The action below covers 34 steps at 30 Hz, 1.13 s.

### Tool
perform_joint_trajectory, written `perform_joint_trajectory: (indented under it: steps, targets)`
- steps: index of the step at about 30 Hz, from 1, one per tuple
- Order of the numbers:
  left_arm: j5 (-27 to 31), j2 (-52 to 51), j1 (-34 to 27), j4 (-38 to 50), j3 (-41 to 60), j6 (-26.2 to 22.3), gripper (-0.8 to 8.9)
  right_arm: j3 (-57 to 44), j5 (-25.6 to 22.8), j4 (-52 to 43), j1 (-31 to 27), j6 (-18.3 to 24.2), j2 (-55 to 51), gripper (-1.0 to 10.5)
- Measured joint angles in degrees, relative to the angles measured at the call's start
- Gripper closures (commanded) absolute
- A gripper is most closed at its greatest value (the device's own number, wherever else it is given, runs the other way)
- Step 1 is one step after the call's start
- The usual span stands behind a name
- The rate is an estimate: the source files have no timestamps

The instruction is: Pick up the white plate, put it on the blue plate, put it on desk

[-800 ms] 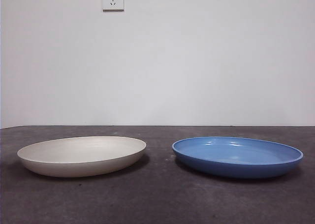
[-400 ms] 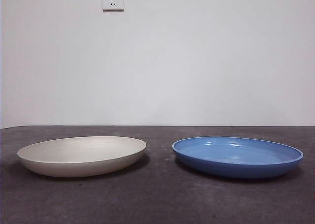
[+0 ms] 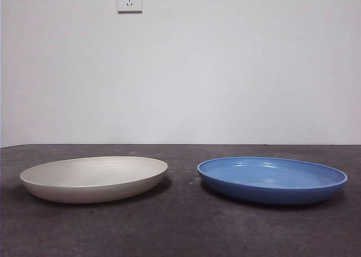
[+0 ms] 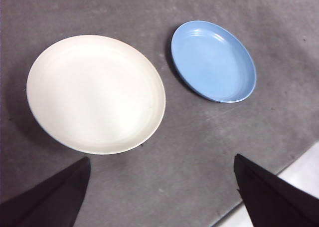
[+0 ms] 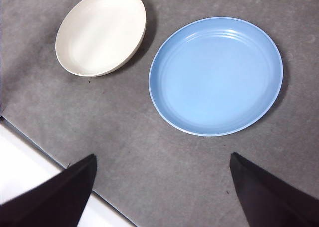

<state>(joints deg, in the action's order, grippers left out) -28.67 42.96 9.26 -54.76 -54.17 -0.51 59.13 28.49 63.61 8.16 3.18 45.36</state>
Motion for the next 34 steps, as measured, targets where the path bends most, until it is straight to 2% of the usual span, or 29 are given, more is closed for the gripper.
perform_joint_trajectory:
  steps: [7, 18, 34]
  targets:
    - [9.0, 6.3, 0.0, 5.9, -0.1, 3.1, 3.50, 0.0, 0.0, -0.2, 0.0, 0.0, 0.0, 5.2]
    - [16.6, 25.9, 0.0, 10.9, -6.5, 4.2, 3.55, 0.0, 0.0, -0.5, 0.1, 0.0, 0.0, 5.2]
    - [20.3, 48.3, 1.4, 20.1, -8.3, 3.1, 3.55, 0.0, 0.0, -1.0, 0.1, 0.0, 0.0, 5.2]
